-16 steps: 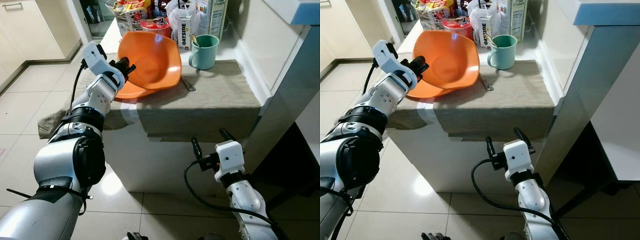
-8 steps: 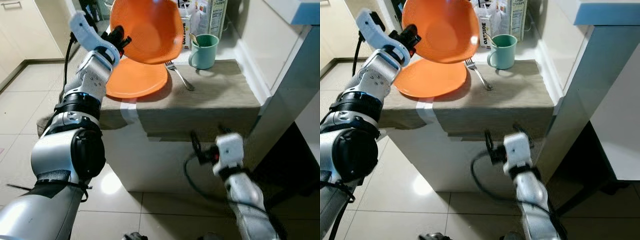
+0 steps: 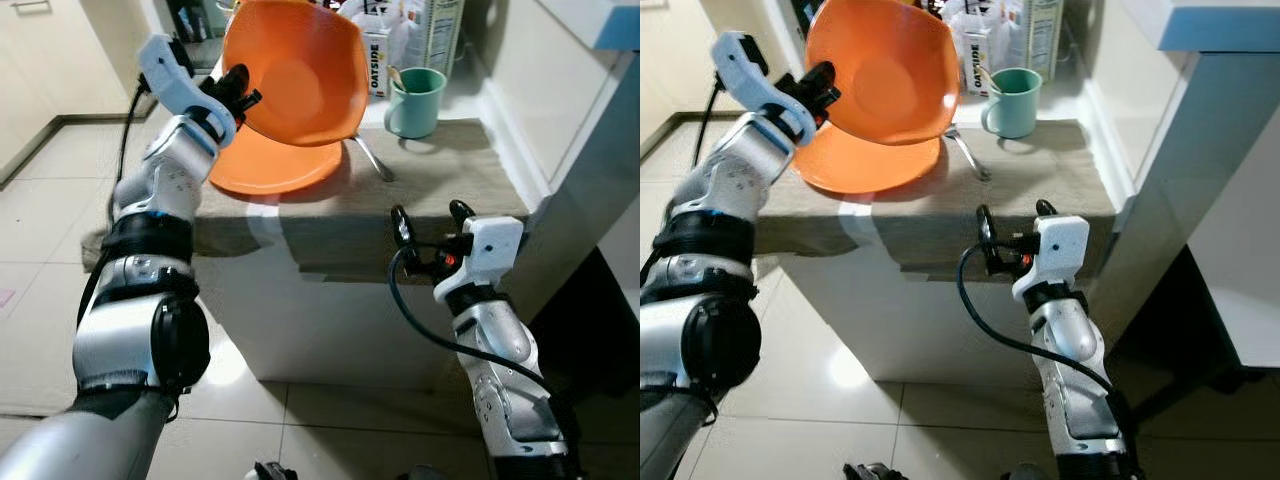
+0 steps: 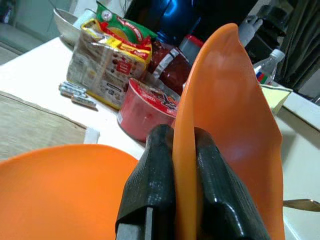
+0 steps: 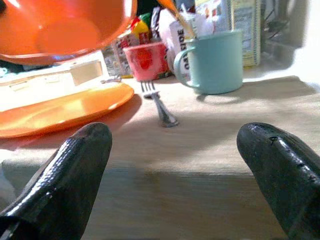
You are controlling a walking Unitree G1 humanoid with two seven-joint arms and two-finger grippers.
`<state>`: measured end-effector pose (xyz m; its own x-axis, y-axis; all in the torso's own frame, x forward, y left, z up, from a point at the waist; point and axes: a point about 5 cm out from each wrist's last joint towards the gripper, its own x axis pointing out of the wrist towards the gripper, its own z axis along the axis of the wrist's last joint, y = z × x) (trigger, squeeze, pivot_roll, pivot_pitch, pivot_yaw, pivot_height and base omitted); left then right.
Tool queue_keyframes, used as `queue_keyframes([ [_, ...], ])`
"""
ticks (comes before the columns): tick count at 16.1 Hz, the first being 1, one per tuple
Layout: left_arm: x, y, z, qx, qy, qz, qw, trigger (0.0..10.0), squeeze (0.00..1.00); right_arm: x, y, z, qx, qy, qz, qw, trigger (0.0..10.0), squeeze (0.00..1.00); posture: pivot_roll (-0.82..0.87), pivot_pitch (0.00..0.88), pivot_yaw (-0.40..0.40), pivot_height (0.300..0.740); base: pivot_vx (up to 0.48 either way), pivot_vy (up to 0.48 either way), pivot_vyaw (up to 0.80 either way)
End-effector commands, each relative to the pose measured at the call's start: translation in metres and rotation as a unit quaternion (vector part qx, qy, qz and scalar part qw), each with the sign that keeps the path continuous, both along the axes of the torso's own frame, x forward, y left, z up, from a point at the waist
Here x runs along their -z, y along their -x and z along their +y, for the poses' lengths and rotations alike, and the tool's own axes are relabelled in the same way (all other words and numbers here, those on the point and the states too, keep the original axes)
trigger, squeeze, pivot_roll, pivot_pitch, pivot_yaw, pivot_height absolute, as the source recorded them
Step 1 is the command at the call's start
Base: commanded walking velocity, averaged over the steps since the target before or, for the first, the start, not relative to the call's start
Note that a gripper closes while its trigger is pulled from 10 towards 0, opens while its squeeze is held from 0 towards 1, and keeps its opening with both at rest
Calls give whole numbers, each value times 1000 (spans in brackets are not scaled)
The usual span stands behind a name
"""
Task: Setting the table
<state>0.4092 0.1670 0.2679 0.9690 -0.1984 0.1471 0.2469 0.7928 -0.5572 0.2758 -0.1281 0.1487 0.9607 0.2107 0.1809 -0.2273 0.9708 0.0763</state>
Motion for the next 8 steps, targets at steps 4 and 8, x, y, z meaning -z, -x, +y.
queue_keyframes([
  [4,-13,17,6,4,-6,-25,1000,0,0,-8,-2,6,-23,-48,4,999,10000,0,-164,34,116,719,0,0,0],
  [8,-3,32,6,13,-13,-13,1000,0,0,-16,-3,17,-66,-96,17,993,10000,0,-153,25,118,719,0,0,0],
])
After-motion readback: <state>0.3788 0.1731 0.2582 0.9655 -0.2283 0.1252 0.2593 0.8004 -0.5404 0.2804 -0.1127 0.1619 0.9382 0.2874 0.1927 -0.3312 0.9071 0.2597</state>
